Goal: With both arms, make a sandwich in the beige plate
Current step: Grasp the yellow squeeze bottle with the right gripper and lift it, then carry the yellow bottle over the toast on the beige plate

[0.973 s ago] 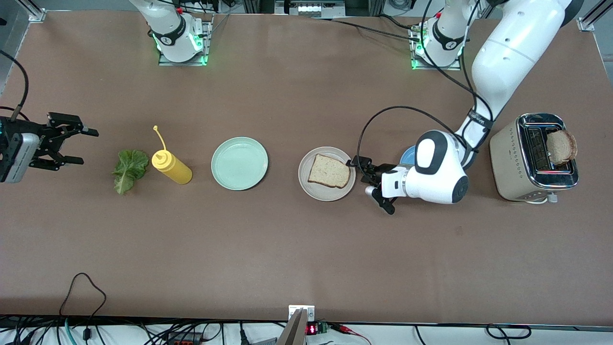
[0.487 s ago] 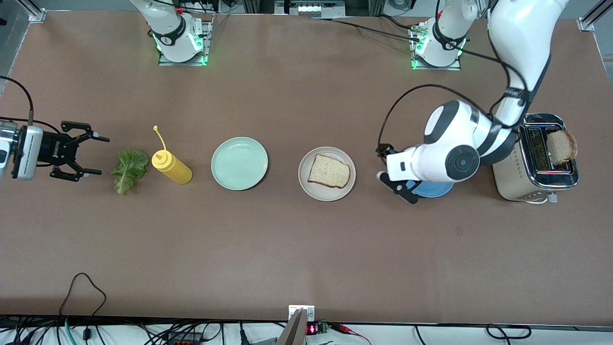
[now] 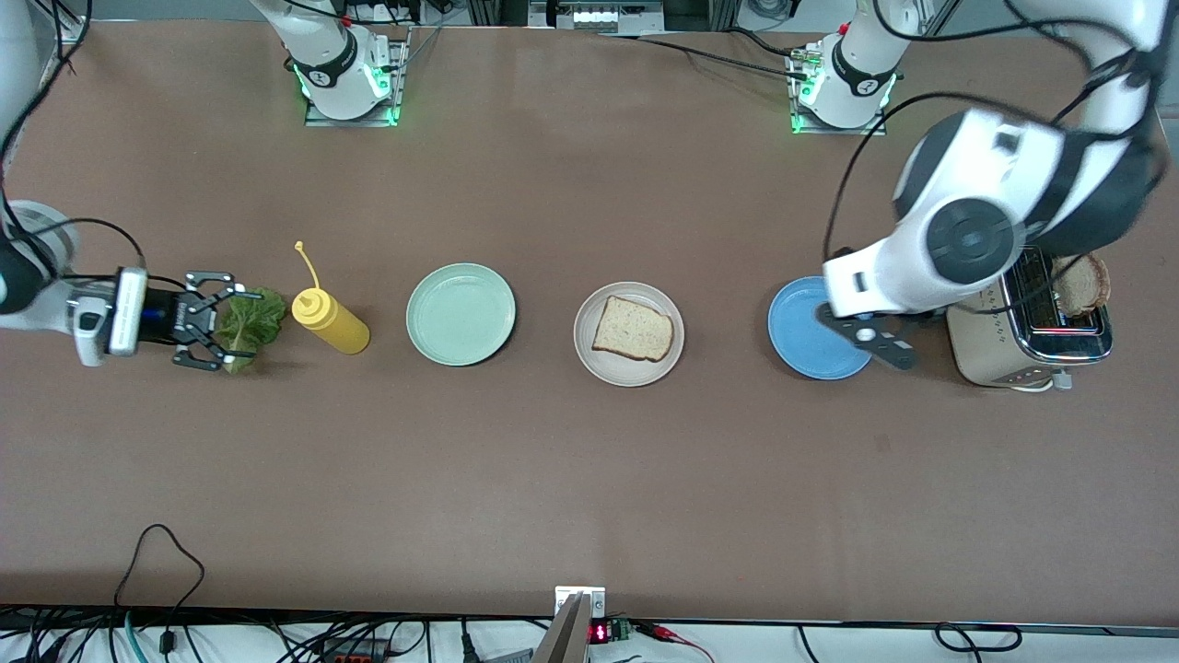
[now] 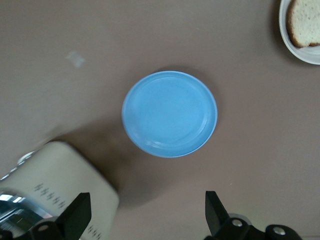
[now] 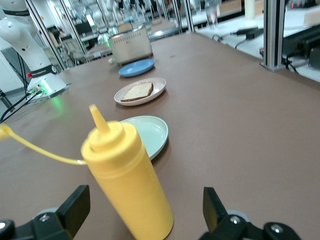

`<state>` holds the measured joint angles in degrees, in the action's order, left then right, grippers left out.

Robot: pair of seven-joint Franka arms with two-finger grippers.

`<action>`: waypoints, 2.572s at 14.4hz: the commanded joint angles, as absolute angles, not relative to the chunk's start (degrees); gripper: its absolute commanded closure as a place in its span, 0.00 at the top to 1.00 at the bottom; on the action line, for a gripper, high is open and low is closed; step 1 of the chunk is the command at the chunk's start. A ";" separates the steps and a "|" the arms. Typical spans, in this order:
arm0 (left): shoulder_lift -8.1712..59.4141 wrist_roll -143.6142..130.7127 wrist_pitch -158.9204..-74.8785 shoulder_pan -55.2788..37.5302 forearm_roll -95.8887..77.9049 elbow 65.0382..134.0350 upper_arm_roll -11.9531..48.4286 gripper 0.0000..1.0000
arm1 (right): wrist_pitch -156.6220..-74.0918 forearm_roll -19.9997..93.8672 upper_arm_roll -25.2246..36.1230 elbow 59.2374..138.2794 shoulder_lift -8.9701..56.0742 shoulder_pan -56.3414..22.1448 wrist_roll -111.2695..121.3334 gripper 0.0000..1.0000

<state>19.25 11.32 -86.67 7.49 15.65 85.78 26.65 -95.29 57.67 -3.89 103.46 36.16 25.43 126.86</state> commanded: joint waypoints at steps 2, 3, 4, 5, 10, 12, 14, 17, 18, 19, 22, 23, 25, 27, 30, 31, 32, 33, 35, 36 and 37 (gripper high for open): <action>19.17 11.17 -81.39 10.19 16.00 77.70 26.72 1.00 | -94.39 63.62 -4.48 106.33 38.67 26.28 136.12 1.00; 16.98 10.73 -82.00 9.15 15.91 78.30 24.37 1.00 | -94.39 64.68 -4.48 107.83 38.93 26.37 139.10 1.00; 15.05 10.20 -82.52 5.49 14.86 78.75 19.47 1.00 | -94.31 65.56 -4.48 108.36 39.63 26.37 141.65 1.00; 12.94 8.19 -82.62 1.36 11.37 79.45 13.33 1.00 | -94.22 65.83 -4.48 108.37 40.51 26.37 143.77 1.00; -1.05 -3.25 -92.54 -6.42 0.79 95.18 -1.84 1.00 | -92.81 67.94 -4.92 109.86 42.89 26.02 151.42 1.00; -1.05 -3.08 -93.33 -6.50 0.18 94.92 -2.98 1.00 | -92.73 68.99 -5.10 110.21 42.89 25.49 153.97 1.00; -1.58 -1.85 -91.68 -5.63 0.09 94.92 -2.55 1.00 | -92.64 70.13 -5.53 110.65 43.41 24.87 155.30 1.00; -0.18 1.31 -91.14 -5.98 0.70 92.20 -2.46 1.00 | -92.20 72.06 -6.77 110.92 44.91 24.61 157.14 1.00; -0.18 1.32 -91.14 -5.89 0.70 92.20 -2.46 1.00 | -92.20 72.42 -6.77 110.92 45.35 24.17 157.50 1.00; -0.18 1.23 -91.06 -5.80 0.70 92.20 -2.46 1.00 | -92.20 72.68 -6.77 110.92 45.53 23.91 157.50 1.00; -0.44 1.32 -89.83 -5.63 0.70 92.11 -2.90 1.00 | -92.20 73.21 -6.77 110.83 45.70 22.94 157.50 0.94; -0.53 1.23 -88.08 -5.54 0.70 92.02 -2.99 1.00 | -92.20 73.21 -6.77 110.83 45.70 22.85 157.50 0.70; -0.44 1.32 -88.15 -4.75 0.62 91.93 -2.99 1.00 | -92.29 73.39 -6.77 110.74 45.70 22.85 157.50 0.30; -0.44 1.32 -88.15 -4.66 0.70 91.85 -2.99 1.00 | -92.29 74.35 -6.77 110.57 45.35 22.24 156.98 0.28; 0.00 1.32 -88.15 -4.75 0.70 90.97 -2.55 1.00 | -92.98 75.32 -6.77 108.73 43.43 20.40 154.79 0.22; 0.00 1.32 -88.15 -4.75 0.70 90.97 -2.46 1.00 | -93.16 75.32 -6.77 107.68 42.81 19.35 151.64 0.22; 0.00 1.32 -88.15 -4.83 0.70 90.97 -2.46 1.00 | -93.95 75.41 -6.77 106.62 42.37 18.20 149.00 0.22; 0.00 1.32 -88.15 -4.75 0.70 90.97 -2.46 1.00 | -95.17 75.93 -6.77 105.48 41.41 16.80 146.36 0.22; 0.00 1.32 -88.07 -4.75 0.70 90.97 -2.46 1.00 | -98.16 77.16 -6.77 103.28 39.82 13.29 141.09 0.23; 0.00 1.32 -88.07 -4.75 0.70 90.97 -2.46 1.00 | -100.00 77.25 -6.77 101.71 39.47 11.62 138.80 0.23; 0.00 1.32 -88.07 -4.75 0.70 90.97 -2.46 1.00 | -102.02 77.34 -6.77 99.69 39.38 9.43 136.08 0.23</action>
<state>-0.33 0.15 -89.30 -4.88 1.17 92.37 -2.54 -99.24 76.17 -6.99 102.27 40.82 13.11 141.26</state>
